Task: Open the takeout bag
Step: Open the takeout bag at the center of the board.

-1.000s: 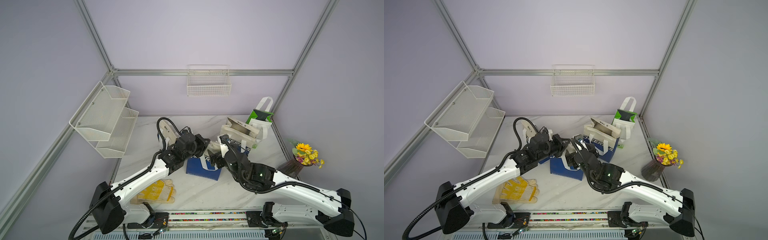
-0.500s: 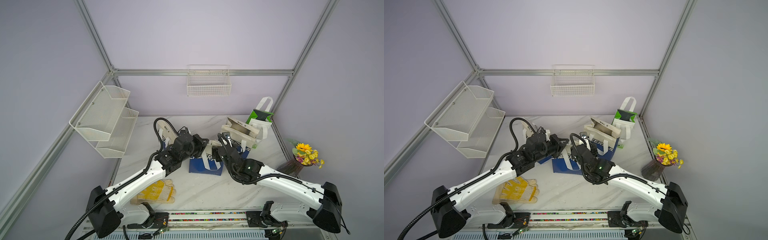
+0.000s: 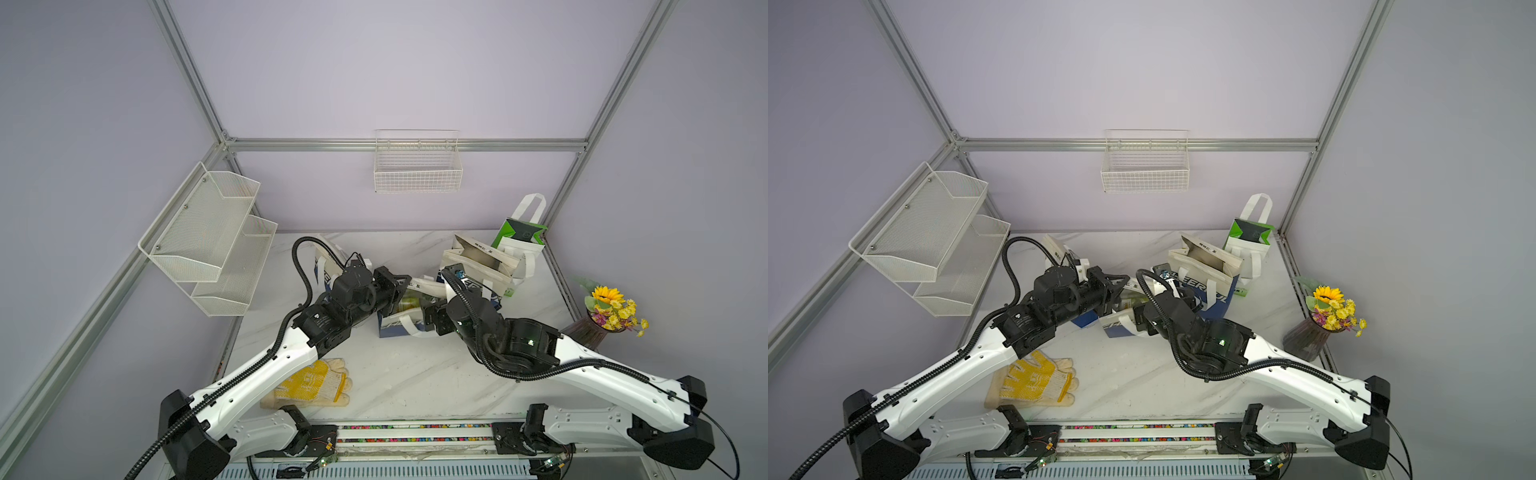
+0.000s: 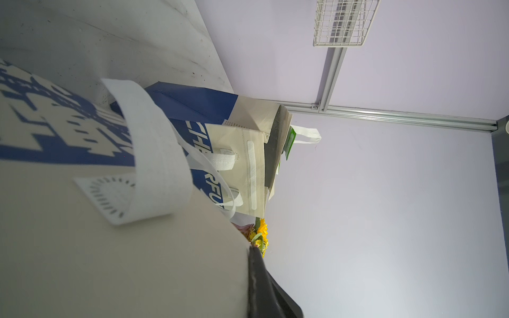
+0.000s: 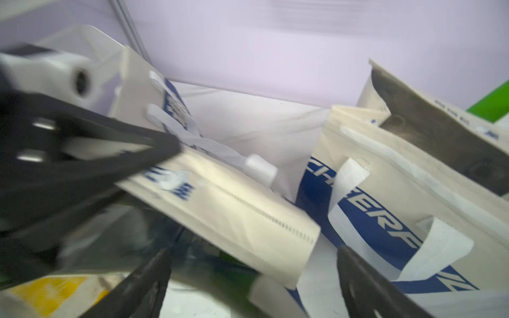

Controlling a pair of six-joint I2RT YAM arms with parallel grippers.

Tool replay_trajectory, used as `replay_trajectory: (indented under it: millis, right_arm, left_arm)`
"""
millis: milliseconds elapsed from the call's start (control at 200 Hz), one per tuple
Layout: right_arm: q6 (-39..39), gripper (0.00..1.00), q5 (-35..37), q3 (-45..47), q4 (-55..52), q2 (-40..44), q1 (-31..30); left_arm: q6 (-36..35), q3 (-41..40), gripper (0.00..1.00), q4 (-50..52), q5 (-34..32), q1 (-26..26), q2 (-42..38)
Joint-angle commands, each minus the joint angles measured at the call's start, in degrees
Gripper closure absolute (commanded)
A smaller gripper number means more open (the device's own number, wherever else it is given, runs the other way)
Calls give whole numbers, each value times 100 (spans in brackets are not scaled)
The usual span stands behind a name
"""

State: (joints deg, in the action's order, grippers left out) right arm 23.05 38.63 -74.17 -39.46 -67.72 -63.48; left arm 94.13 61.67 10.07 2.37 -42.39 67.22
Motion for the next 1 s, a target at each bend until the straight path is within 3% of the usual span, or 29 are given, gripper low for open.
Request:
replay_trajectory:
  millis: [0,60,310,395,505,610,685,990]
  right_arm:
    - [-114,3,576,-733,-1719,-556,-397]
    - [-261,3,777,-1027,-1818,-782,-559]
    - [-1311,3,300,-1971,-1769,-1755,-517]
    - [-1255,3,511,-2204,-2006,-2055,-346]
    - [-1354,4,267,-2241,-1986,-2101,69]
    - [-1529,4,72,-2449,-2006,-2109,213]
    - [-1567,3,-261,-2630,-2153,-2174,390]
    - [-1777,3,-675,-2993,-2402,-2763,836]
  left_arm:
    - [128,282,100,-720,202,103,21]
    - [144,319,100,-701,296,195,71]
    - [167,307,100,-541,512,479,-14]
    - [277,216,100,-665,614,545,-78]
    - [461,80,100,-893,1013,722,-96]
    - [372,38,67,-923,1375,937,-95]
    - [315,-44,55,-915,1409,994,-97]
    - [242,34,48,-1047,1753,1137,314]
